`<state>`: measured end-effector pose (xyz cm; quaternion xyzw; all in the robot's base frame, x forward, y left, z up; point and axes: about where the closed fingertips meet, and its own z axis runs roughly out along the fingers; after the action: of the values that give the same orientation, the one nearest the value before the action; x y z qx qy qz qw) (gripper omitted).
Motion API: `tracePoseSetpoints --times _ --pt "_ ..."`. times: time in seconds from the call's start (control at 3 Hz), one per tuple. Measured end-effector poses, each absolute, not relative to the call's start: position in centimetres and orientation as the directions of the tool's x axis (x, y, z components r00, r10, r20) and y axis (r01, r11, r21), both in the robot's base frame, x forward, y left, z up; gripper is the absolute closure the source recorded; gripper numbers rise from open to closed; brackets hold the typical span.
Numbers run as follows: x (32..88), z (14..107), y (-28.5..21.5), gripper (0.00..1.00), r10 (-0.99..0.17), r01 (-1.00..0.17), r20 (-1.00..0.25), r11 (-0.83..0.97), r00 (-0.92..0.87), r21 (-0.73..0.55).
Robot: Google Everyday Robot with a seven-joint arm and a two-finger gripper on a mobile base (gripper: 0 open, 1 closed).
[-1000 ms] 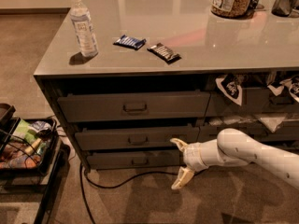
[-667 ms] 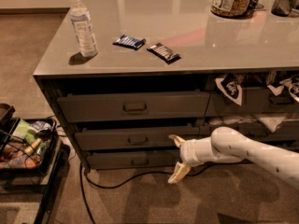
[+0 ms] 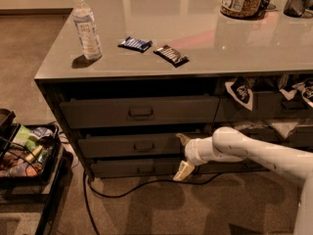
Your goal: Open middle drawer
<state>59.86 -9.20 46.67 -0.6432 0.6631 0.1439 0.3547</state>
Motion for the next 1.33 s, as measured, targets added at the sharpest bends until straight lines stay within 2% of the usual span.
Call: tracePoseSetpoints --times 0.33,1.0,1.33 --pt "59.8 46.5 -9.0 0.00 -0.768 -0.957 -0.636 0.124 0.076 -0.264" --pt "64.4 40.9 -9.5 0.00 -0.734 -0.941 -0.678 0.259 -0.045 -0.219" --pt "64.4 40.8 -9.3 0.00 -0.725 -0.940 -0.688 0.260 -0.039 -0.221"
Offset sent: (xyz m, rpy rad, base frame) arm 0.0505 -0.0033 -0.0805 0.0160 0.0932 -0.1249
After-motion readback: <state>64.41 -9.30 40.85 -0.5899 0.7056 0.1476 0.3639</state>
